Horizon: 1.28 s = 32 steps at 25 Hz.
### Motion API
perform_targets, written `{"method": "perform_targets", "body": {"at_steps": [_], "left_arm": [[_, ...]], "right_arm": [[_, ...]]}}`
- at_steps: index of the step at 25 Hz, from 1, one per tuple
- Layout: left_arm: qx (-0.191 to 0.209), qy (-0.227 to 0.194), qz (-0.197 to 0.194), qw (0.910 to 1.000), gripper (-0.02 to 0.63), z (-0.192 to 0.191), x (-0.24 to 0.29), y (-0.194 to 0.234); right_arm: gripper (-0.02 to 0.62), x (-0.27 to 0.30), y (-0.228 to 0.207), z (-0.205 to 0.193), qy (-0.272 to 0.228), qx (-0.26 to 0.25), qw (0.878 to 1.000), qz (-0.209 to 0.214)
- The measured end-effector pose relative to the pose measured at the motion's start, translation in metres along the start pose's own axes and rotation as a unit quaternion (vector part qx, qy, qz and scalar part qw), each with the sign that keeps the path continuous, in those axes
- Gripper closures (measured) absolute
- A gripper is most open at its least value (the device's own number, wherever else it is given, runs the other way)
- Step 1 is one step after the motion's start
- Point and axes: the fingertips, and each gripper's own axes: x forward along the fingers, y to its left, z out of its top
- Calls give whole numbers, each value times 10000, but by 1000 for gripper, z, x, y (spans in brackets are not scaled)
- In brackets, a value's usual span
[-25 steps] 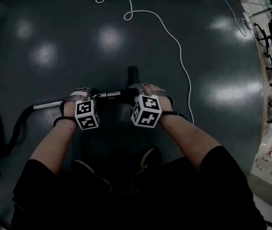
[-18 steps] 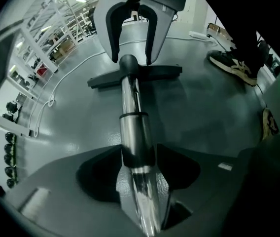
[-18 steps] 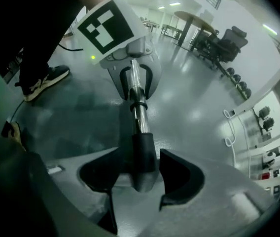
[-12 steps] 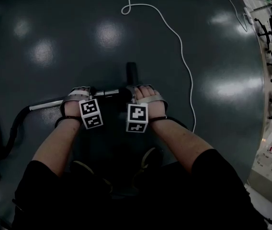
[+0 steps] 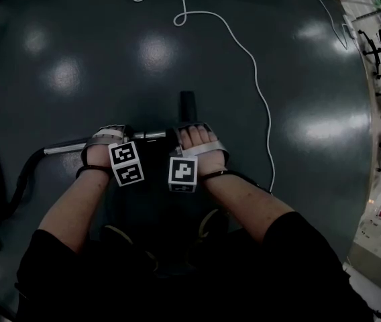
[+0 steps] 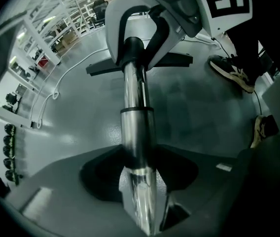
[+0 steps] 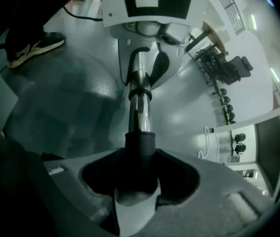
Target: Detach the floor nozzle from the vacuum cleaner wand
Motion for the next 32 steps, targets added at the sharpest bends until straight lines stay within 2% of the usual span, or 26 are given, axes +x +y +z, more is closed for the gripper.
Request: {"method": "perform_targets", "body": {"at_steps": [2,4,9,13,16,18,19,21,24,26,29,31,32], "left_arm": [[-14,21,27,10000,408,-1,-3,1],[2,51,10,10000,408,-2,-4,0],[3,89,-91,9999,408,-2,-8,0],[3,119,-133,9998,410,-2,-10,-1],[45,94,-178,9998,410,-1,-10,-4],[53,43,-193,9998,410,1,-11,-6],[48,7,-198,9998,410,2,-11,-6],[23,-78,-212,9997,409,4,-12,-7],[-104,-186,-233,9995,410,6,-14,-3],[-237,-235,-250,9991,410,8,-16,2],[-392,-274,-262,9985,410,8,-18,7],[-443,-239,-251,9984,411,6,-18,7],[-447,-209,-250,9985,411,4,-17,5]], "right_arm": [[422,-1,-1,3,-66,-21,9999,82],[423,1,6,6,-193,50,9991,367],[425,-2,14,7,-445,433,9856,1574],[426,-8,17,13,-657,841,9628,2482],[426,-15,21,16,-923,1261,9337,3221],[426,-19,22,16,-1079,1420,9227,3419],[428,-19,22,16,-1098,1388,9253,3354],[428,-18,22,12,-995,1129,9430,2968],[428,-11,16,4,-592,527,9759,2032],[428,-8,4,-2,-260,154,9905,1342],[430,-4,-13,-6,199,-291,9982,483],[430,1,-11,-5,327,-424,9980,339],[430,2,-8,-3,309,-385,9978,443]]}}
